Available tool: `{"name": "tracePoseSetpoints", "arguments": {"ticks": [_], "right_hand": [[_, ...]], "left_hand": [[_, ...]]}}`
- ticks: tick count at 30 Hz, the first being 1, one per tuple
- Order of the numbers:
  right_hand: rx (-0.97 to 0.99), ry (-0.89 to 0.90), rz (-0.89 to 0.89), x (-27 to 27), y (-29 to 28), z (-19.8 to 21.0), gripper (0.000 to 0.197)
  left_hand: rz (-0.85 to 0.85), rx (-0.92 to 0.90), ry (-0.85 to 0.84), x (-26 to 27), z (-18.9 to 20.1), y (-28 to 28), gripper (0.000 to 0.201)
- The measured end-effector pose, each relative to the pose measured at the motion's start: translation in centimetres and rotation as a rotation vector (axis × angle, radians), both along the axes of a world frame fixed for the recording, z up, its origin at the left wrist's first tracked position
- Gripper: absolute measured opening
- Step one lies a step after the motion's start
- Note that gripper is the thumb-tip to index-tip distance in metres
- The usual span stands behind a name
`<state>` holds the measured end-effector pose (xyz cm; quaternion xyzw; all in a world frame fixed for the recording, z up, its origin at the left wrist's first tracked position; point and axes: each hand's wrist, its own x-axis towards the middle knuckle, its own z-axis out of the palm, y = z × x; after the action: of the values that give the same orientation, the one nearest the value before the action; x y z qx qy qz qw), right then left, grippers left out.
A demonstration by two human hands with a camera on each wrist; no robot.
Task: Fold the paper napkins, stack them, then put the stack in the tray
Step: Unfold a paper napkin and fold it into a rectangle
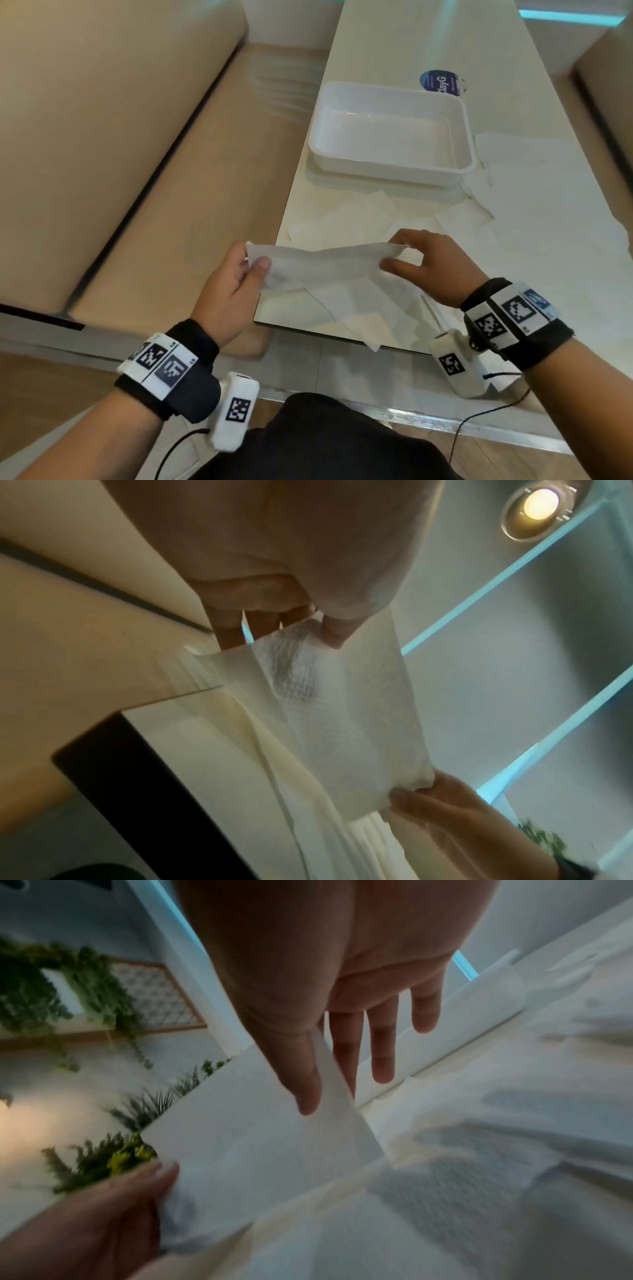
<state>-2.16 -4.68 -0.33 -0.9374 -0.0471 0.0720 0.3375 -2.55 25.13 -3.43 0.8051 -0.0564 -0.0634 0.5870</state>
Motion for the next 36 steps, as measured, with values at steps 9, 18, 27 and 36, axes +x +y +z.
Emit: {"name": "tracePoseSetpoints", "arguments": {"ticks": [9,18,27,36], "right_hand": [[0.198,0.122,-0.033,1.8,2.3,-0.4,0.050],[0.118,0.133,-0.028,2.1,2.8,-1.7,0.043],[0.246,0.146,-0.020,1.8,2.4,-0.9,0.017],[0.145,0.025,-0.020,1.0,1.9,-1.2,0.021]], "left_hand": [[0.204,0.012,0.088,-0.2,-1.5,0.9,0.025],[0.224,0.049,0.187,-0.1,-1.4,0.7,0.060],[-0.086,0.443,-0.052,-1.2,-1.8,1.3,0.054],[0.060,0.372,-0.227,0.1,-0.6,0.8,0.013]]}}
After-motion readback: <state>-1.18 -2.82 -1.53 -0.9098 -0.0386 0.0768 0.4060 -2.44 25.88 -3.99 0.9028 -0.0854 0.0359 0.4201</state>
